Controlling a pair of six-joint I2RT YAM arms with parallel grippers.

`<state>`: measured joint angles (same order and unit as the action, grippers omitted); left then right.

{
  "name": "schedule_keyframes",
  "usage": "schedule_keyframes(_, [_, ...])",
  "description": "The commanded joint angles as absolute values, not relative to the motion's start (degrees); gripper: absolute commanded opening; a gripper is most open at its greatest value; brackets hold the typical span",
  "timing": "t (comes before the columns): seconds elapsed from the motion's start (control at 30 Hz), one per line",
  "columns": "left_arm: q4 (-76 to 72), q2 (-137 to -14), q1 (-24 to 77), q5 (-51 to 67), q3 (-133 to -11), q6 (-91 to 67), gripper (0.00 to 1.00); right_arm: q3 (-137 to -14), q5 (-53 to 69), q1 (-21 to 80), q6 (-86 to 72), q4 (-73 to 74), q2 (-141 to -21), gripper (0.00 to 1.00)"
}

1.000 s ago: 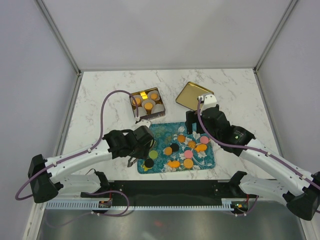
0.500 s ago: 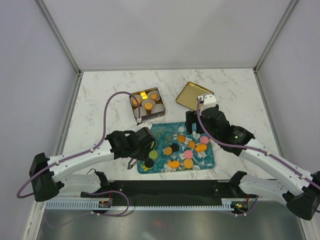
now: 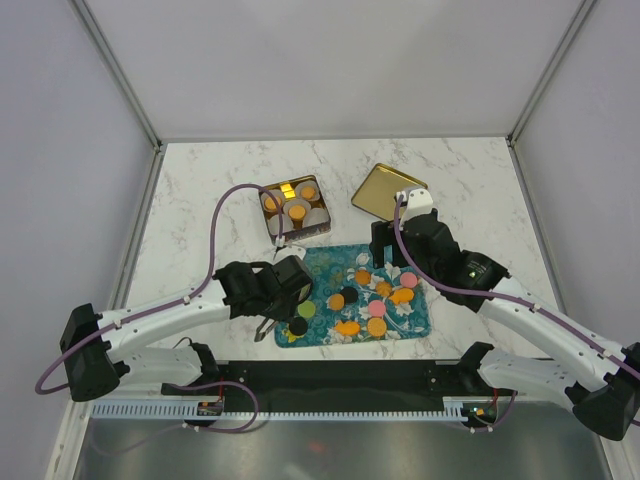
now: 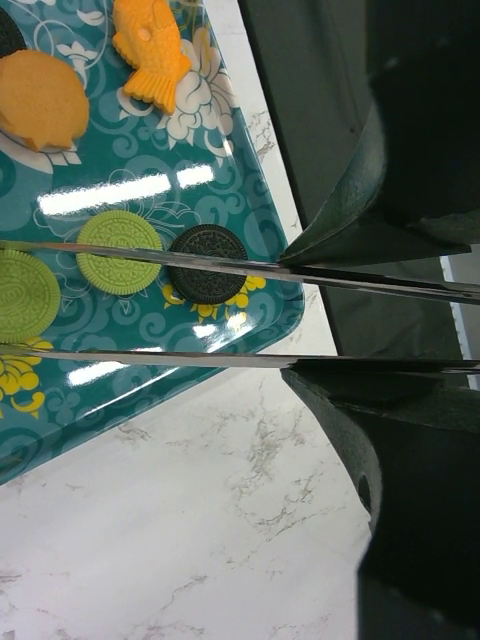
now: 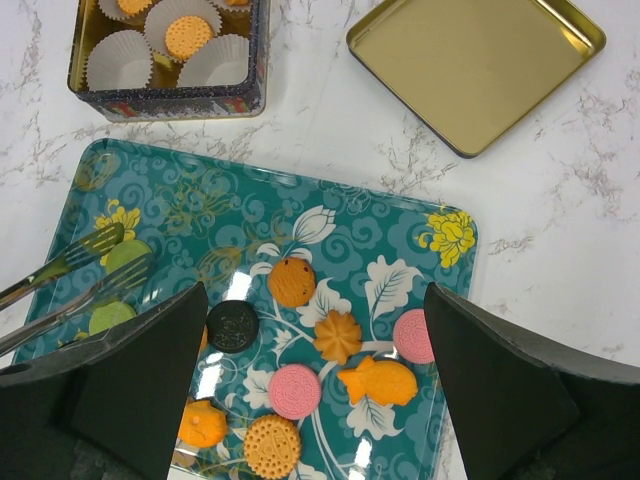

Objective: Pack the cookies

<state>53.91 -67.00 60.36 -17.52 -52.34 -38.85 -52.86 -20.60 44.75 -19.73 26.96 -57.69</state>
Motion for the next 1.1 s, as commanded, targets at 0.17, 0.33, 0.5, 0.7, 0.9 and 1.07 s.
schedule_keyframes(0.17, [53.53, -65.83, 60.64, -21.09, -58.27, -38.85, 0.47, -52.73, -21.18, 44.56, -19.95, 25.75, -55.72, 0.98])
schedule_keyframes(0.33, [53.52, -68.11, 59.68, -22.5, -63.01, -36.22, 0.47, -52.74, -21.53, 44.47, -19.86, 26.02, -55.46, 0.98])
schedule_keyframes(0.5, [52.65, -71.19, 55.13, -22.24, -68.71, -31.31, 0.47, -52.74, -21.62, 44.47, -19.78, 26.1, -55.37, 0.98])
schedule_keyframes(0.7, [49.31, -76.54, 45.64, -18.55, -76.44, -23.91, 0.47, -52.91, -21.53, 44.47, -19.77, 26.28, -55.28, 0.98])
schedule_keyframes(0.9, [46.5, -84.26, 39.03, -14.86, -83.13, -19.52, 0.47, -52.91, -21.62, 44.3, -19.6, 26.54, -55.2, 0.98])
schedule_keyframes(1.07, [45.79, -89.46, 38.23, -13.45, -86.13, -18.28, 0.47, -52.91, -21.45, 44.03, -19.6, 26.54, -55.2, 0.98])
